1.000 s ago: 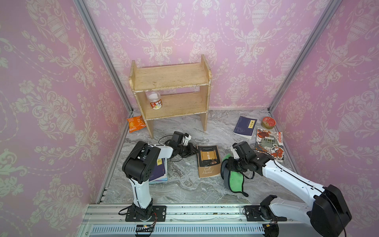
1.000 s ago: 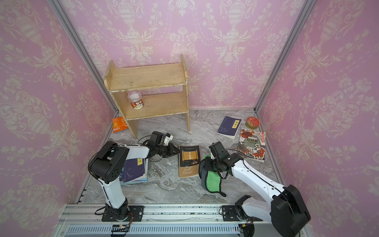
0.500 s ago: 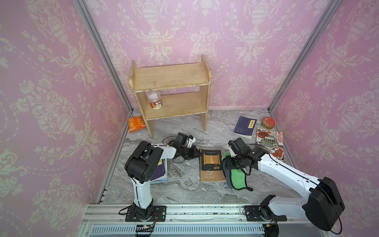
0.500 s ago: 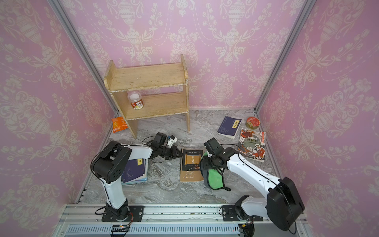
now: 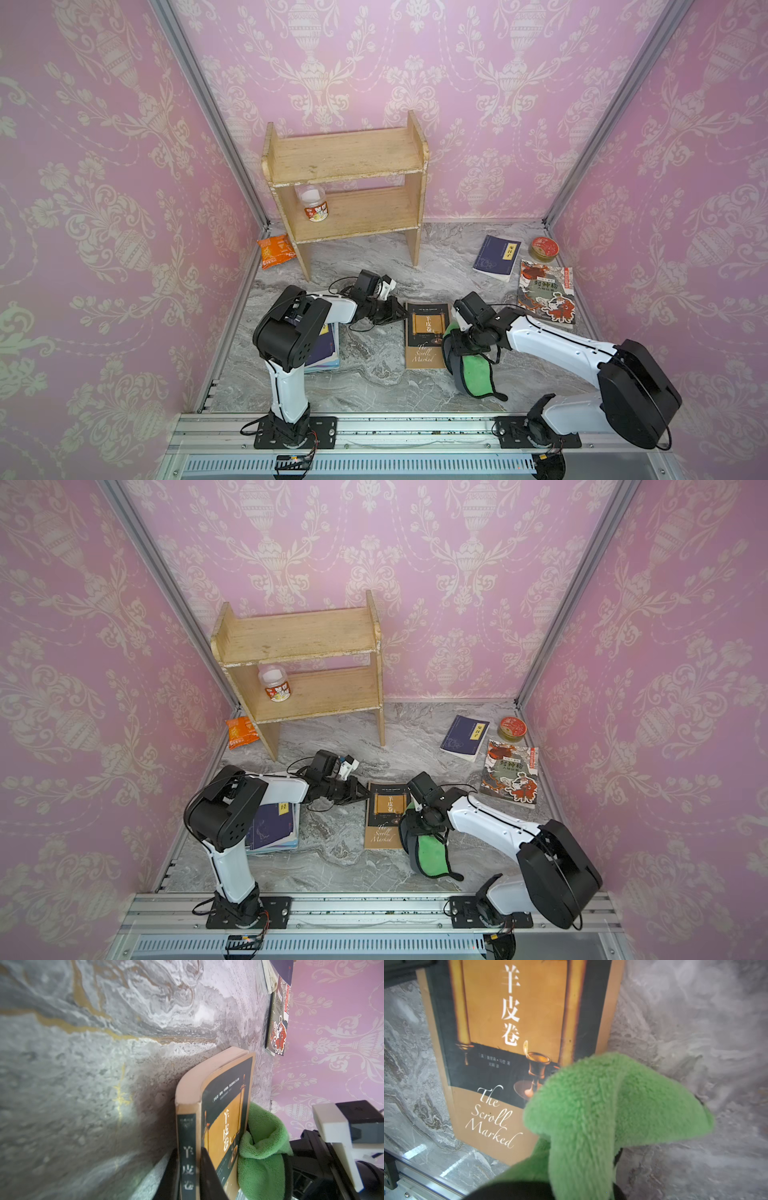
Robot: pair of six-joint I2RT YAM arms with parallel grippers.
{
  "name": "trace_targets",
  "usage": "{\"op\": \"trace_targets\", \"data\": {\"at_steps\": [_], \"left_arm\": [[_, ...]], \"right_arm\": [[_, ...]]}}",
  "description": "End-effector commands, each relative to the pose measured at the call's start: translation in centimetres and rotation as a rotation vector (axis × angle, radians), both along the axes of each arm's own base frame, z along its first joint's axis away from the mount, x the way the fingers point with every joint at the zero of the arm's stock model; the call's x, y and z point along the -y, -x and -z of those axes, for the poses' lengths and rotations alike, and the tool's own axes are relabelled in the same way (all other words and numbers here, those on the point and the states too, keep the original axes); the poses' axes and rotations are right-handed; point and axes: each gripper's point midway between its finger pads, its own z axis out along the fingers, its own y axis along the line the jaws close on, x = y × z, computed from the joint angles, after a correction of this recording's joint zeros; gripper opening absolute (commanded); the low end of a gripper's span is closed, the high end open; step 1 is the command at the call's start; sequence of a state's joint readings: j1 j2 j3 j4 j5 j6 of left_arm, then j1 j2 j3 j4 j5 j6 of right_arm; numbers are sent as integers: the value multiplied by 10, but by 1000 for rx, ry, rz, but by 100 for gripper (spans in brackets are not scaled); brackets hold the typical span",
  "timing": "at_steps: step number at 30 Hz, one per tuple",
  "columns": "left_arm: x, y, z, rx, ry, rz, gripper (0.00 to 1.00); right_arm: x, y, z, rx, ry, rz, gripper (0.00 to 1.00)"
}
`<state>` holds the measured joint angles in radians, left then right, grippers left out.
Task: Wipe the cover of the book
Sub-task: Wipe the dirt from the cover of the book.
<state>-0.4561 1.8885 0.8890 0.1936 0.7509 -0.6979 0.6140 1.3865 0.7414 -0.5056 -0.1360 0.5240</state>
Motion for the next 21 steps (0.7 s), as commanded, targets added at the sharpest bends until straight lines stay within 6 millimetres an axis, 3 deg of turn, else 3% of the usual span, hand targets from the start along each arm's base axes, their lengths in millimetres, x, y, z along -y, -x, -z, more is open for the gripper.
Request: {"op": "trace_targets", "data": {"at_steps": [1, 5, 8, 11, 13, 16, 21], "left_arm": [[1, 9, 11, -26, -7, 15, 0], [5, 12, 11, -25, -1, 26, 0], [6, 15, 11, -27, 0, 33, 0], [5, 18, 10, -25, 1, 35, 0], [4, 18, 10, -27, -1, 36, 0], [3, 16, 10, -27, -16, 30, 0], [-3, 6, 14, -31, -40, -30, 1]], "right_arm": [[-15, -8, 8, -4, -38, -7, 0], [-27, -32, 22, -25, -30, -20, 0], [-30, -67, 32, -59, -67, 25, 0], [-20, -111, 37, -67, -108, 116, 0], [-15, -130, 41, -72, -108, 149, 0], [-14, -132, 50, -101, -103, 176, 0], [-4, -104, 62, -112, -134, 248, 0]]}}
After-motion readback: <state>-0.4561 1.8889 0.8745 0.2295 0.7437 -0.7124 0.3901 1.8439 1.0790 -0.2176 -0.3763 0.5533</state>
